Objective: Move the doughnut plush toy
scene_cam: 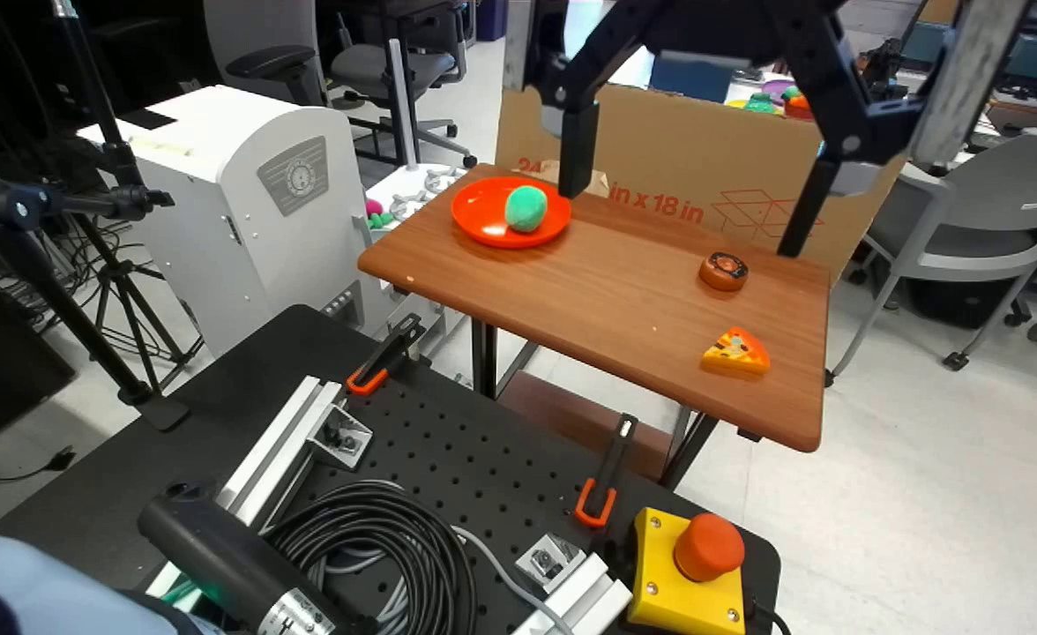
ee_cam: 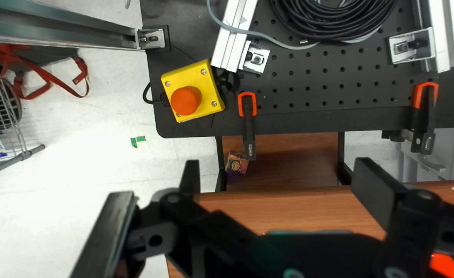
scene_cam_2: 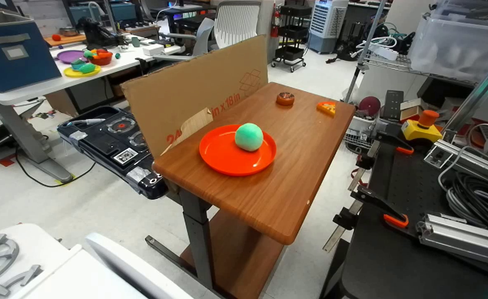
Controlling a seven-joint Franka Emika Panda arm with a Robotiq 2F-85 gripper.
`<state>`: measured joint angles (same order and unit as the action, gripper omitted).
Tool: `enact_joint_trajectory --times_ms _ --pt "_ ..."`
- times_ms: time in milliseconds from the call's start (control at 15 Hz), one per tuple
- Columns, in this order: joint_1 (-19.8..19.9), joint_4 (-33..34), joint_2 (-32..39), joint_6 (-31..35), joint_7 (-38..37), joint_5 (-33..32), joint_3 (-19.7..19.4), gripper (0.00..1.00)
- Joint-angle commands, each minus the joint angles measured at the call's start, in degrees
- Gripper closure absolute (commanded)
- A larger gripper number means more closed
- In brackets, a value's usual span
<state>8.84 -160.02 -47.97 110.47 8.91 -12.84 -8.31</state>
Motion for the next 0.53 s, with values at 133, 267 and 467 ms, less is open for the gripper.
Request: enact_joint_trajectory --times_ms 133,267,467 --pt "-1.5 6.4 11.2 5.3 -5.7 2.0 1.3 0.00" --pt "-2.1 10.4 17.6 9.7 -8.2 3.4 2.0 0.00" --pt "-2.9 17.6 27.5 13.4 -9.4 4.9 2.6 0.00"
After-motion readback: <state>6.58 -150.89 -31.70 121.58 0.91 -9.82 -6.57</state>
